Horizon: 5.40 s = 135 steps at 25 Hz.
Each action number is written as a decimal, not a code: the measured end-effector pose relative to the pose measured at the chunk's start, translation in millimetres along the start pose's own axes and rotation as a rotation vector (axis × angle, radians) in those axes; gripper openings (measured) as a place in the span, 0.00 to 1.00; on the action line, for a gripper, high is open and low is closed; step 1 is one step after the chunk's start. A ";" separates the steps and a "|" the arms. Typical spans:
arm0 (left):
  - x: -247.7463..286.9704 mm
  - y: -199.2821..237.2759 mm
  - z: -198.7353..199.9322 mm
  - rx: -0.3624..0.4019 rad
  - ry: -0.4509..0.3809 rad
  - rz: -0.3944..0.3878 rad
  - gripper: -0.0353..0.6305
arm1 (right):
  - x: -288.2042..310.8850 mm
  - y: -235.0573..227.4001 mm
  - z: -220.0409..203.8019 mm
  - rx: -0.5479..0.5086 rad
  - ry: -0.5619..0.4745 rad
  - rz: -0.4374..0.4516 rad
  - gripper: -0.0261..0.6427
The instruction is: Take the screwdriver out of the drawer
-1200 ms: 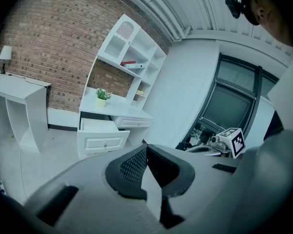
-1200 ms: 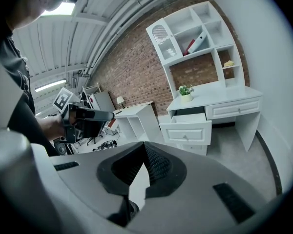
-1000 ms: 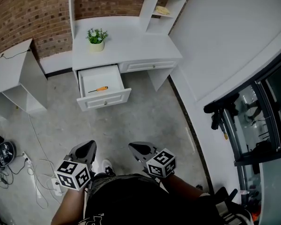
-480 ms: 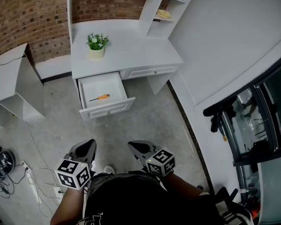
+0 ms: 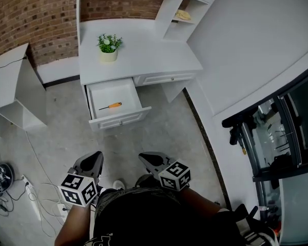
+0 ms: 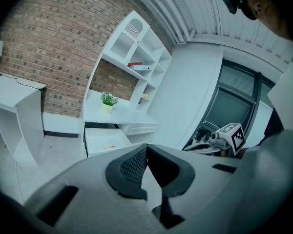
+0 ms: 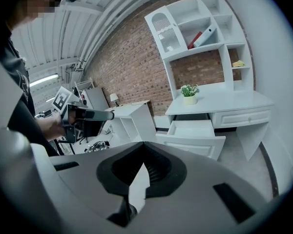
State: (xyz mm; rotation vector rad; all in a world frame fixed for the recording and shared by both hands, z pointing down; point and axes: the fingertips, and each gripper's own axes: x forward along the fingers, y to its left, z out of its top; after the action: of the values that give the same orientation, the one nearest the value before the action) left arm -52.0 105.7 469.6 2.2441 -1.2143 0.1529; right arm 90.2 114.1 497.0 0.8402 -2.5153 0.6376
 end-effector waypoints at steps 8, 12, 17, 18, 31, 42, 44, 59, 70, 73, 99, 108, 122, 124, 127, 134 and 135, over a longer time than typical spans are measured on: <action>0.6 6.1 -7.1 -0.006 0.015 0.012 0.08 | 8.1 -5.9 3.2 0.003 -0.001 0.006 0.05; 10.3 8.4 1.6 0.004 0.004 0.016 0.08 | 12.5 -15.1 11.9 -0.007 -0.010 0.011 0.05; 26.6 11.5 11.4 0.020 -0.011 0.028 0.08 | 22.7 -30.9 23.6 -0.025 -0.023 0.030 0.05; 30.1 14.2 11.8 0.022 -0.010 0.035 0.08 | 26.1 -34.9 26.2 -0.029 -0.028 0.035 0.05; 94.4 37.8 53.0 0.014 -0.001 0.123 0.08 | 56.9 -107.1 76.4 -0.044 -0.039 0.097 0.05; 169.3 50.2 94.4 -0.009 0.022 0.179 0.08 | 78.3 -187.9 112.9 -0.021 -0.021 0.148 0.05; 183.0 52.7 105.0 -0.010 0.012 0.192 0.08 | 83.0 -202.9 121.6 -0.028 -0.017 0.159 0.05; 240.6 81.7 146.7 -0.035 -0.022 0.334 0.08 | 137.8 -274.7 160.6 -0.157 0.060 0.291 0.05; 221.8 124.1 121.2 -0.126 0.012 0.388 0.08 | 195.9 -274.7 134.9 -0.288 0.182 0.305 0.05; 222.5 139.2 128.4 -0.109 0.023 0.354 0.08 | 209.8 -268.9 131.6 -0.289 0.200 0.287 0.05; 195.1 261.9 107.6 -0.121 0.173 0.231 0.08 | 343.0 -264.6 41.9 -0.580 0.548 0.126 0.05; 177.7 287.4 90.7 -0.152 0.199 0.252 0.08 | 384.8 -278.7 -11.3 -0.761 0.694 0.134 0.05; 147.1 310.2 77.0 -0.201 0.233 0.333 0.08 | 427.9 -297.0 -71.4 -0.968 0.880 0.203 0.13; 144.1 313.3 72.8 -0.213 0.238 0.345 0.08 | 431.0 -300.5 -78.9 -0.991 0.902 0.211 0.14; 142.3 316.2 68.0 -0.228 0.246 0.356 0.08 | 435.3 -305.1 -86.6 -1.017 0.922 0.219 0.15; 141.5 319.4 58.3 -0.258 0.255 0.368 0.08 | 444.5 -303.5 -96.3 -1.077 0.944 0.253 0.16; 141.3 319.4 57.8 -0.262 0.256 0.369 0.08 | 445.1 -304.2 -98.0 -1.082 0.949 0.254 0.16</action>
State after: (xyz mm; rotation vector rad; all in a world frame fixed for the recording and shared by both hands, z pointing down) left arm -234.5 -162.8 610.8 1.7046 -1.4042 0.3871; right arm -19.4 -250.7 890.9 -0.1829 -1.6499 -0.2728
